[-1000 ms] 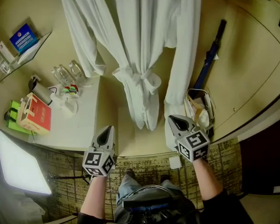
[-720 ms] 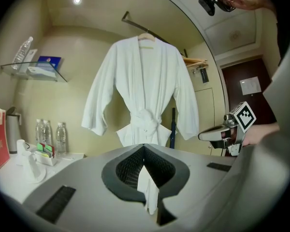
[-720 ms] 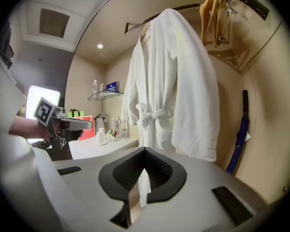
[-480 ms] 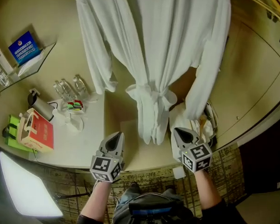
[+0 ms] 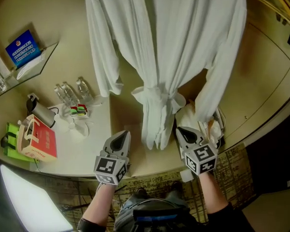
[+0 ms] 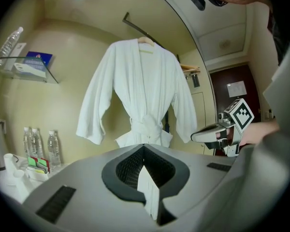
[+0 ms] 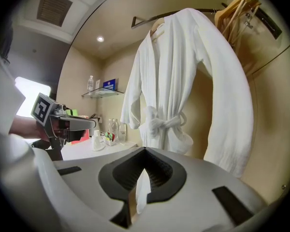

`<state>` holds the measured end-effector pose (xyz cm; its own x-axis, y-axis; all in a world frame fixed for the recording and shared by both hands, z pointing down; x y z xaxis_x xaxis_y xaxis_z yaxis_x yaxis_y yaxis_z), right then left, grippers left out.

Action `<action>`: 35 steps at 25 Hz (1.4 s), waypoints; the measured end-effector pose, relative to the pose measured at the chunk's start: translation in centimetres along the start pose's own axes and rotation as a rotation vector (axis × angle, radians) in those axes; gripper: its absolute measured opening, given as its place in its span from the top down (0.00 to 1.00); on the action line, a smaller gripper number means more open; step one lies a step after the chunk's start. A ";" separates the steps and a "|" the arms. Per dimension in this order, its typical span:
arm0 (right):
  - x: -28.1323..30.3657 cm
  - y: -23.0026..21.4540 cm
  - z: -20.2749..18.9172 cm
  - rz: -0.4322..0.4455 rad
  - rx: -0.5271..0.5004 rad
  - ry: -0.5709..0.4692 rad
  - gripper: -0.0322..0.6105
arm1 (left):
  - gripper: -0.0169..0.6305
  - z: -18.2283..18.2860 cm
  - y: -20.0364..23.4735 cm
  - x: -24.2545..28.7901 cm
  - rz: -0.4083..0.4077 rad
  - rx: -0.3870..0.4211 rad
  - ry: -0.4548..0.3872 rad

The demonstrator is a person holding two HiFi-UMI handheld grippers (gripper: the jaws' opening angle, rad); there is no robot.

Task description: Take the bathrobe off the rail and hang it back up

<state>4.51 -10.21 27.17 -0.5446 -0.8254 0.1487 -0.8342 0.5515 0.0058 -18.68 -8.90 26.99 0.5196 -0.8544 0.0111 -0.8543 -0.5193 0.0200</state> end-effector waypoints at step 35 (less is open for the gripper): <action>5.0 -4.4 29.5 -0.026 -0.383 -0.407 0.93 | 0.97 29.8 -1.8 14.2 -0.107 0.405 -0.330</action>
<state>2.90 -20.39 -1.32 -0.5768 -0.7778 -0.2497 -0.7984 0.4719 0.3741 -10.10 -20.71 -2.64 0.6289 -0.7229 -0.2862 -0.7664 -0.5143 -0.3848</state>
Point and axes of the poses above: the fingertips, and each gripper's own axes: x forward along the fingers, y to its left, z out of its top, the point moved 4 cm from there along -x, backward along the fingers, and after that the axes turned 7 degrees about -y, right-handed, at the moved point
